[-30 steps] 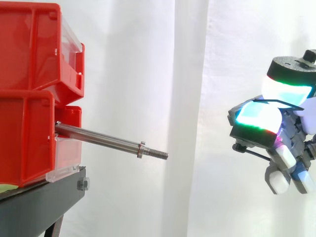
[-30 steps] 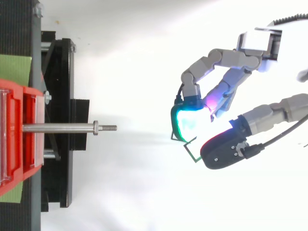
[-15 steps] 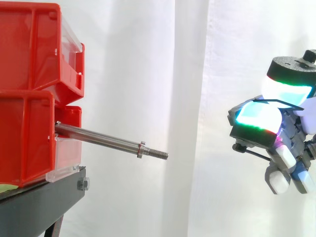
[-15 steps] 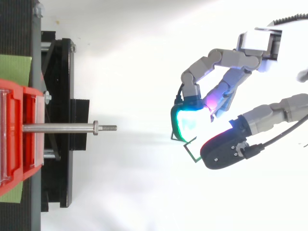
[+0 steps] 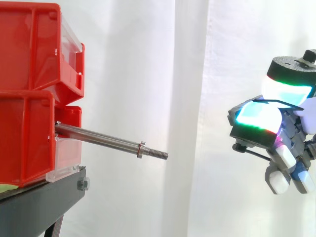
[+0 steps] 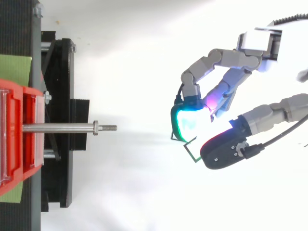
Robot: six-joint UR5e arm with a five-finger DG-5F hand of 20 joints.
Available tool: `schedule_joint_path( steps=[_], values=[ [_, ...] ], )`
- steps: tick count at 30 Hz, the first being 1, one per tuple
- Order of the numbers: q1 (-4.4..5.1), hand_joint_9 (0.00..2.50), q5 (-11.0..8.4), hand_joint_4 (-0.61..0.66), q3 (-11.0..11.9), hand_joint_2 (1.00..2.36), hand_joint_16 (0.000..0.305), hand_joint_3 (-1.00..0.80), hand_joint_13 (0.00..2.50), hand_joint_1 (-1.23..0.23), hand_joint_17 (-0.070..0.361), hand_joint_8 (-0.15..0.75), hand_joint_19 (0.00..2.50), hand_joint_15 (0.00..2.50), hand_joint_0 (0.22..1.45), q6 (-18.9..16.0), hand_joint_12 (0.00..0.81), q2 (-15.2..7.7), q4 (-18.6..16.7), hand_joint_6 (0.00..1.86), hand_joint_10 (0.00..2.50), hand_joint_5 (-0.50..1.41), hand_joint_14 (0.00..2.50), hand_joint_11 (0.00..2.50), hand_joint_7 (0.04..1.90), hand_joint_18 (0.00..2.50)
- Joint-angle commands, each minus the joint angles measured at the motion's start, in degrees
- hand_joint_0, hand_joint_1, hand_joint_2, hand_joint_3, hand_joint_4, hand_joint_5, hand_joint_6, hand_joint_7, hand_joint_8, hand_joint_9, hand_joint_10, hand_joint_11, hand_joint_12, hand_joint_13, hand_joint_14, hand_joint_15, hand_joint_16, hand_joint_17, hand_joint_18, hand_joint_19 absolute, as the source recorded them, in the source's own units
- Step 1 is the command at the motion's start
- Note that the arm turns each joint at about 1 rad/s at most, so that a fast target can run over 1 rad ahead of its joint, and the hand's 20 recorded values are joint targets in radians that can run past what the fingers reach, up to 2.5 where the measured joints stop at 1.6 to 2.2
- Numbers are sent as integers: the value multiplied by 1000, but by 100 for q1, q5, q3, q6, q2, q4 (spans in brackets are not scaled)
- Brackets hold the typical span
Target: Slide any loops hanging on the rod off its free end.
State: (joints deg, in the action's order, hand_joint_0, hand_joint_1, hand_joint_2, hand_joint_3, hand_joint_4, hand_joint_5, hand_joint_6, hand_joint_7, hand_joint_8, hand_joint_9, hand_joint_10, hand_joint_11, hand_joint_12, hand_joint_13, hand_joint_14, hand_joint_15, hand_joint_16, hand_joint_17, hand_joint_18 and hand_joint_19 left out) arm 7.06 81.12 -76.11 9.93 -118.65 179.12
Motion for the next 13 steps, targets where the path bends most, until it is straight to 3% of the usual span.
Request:
schedule_joint_path(
  steps=[1,13],
  values=[
    [6,998,0,-91,0,1018,45,-205,927,-734,102,298,427,233,619,0,294,0,0,910,15,-166,9,495,1116,964],
    [-3,1002,0,-88,0,1018,45,-202,933,-734,102,299,426,231,619,0,292,0,0,910,17,-165,9,496,1118,965]
  ],
)
